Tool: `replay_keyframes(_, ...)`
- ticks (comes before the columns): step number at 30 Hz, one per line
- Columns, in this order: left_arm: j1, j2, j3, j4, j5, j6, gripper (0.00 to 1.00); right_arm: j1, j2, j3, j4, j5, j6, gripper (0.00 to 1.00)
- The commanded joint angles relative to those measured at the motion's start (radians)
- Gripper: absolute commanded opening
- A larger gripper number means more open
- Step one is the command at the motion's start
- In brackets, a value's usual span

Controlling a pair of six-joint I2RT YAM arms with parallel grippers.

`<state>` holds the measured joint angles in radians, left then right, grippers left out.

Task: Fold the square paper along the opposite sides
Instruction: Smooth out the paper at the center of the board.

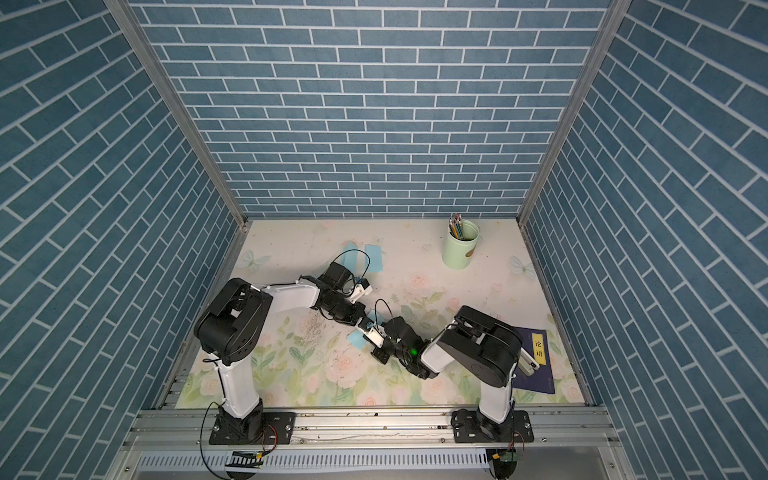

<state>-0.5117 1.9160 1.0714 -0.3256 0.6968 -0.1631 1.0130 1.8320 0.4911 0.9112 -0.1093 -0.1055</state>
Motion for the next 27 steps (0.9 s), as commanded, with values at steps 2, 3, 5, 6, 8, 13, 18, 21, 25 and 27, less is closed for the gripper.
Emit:
replay_keyframes(2, 0.022, 0.057, -0.019, -0.036, -0.17, 0.007, 0.0, 0.049, 0.062, -0.028, -0.138, -0.003, -0.01, 0.0)
replay_keyframes(3, 0.023, 0.054, -0.019, -0.038, -0.172, 0.007, 0.0, 0.057, 0.068, -0.032, -0.139, -0.003, -0.007, 0.0)
replay_keyframes(5, 0.025, 0.051, -0.019, -0.041, -0.174, 0.008, 0.0, 0.071, 0.078, -0.038, -0.137, -0.003, 0.001, 0.0)
replay_keyframes(6, 0.026, 0.051, -0.02, -0.042, -0.175, 0.007, 0.0, 0.077, 0.084, -0.041, -0.134, -0.004, 0.008, 0.0)
replay_keyframes(8, 0.028, 0.05, -0.019, -0.047, -0.178, 0.01, 0.0, 0.087, 0.099, -0.052, -0.119, -0.005, 0.02, 0.0)
replay_keyframes(13, 0.03, 0.04, -0.022, -0.053, -0.182, 0.014, 0.0, 0.108, 0.099, -0.067, -0.123, 0.0, 0.039, 0.0)
replay_keyframes(18, 0.032, 0.044, -0.015, -0.053, -0.18, 0.013, 0.0, 0.115, 0.095, -0.084, -0.119, -0.009, 0.045, 0.0)
replay_keyframes(21, 0.033, 0.045, -0.013, -0.05, -0.179, 0.012, 0.0, 0.115, 0.093, -0.091, -0.109, -0.012, 0.043, 0.0)
replay_keyframes(25, 0.033, 0.048, -0.01, -0.046, -0.17, 0.008, 0.0, 0.108, 0.045, -0.106, -0.091, -0.018, 0.037, 0.0)
replay_keyframes(27, 0.033, 0.046, -0.017, -0.043, -0.165, 0.001, 0.0, 0.069, -0.07, -0.126, -0.073, -0.023, 0.032, 0.0)
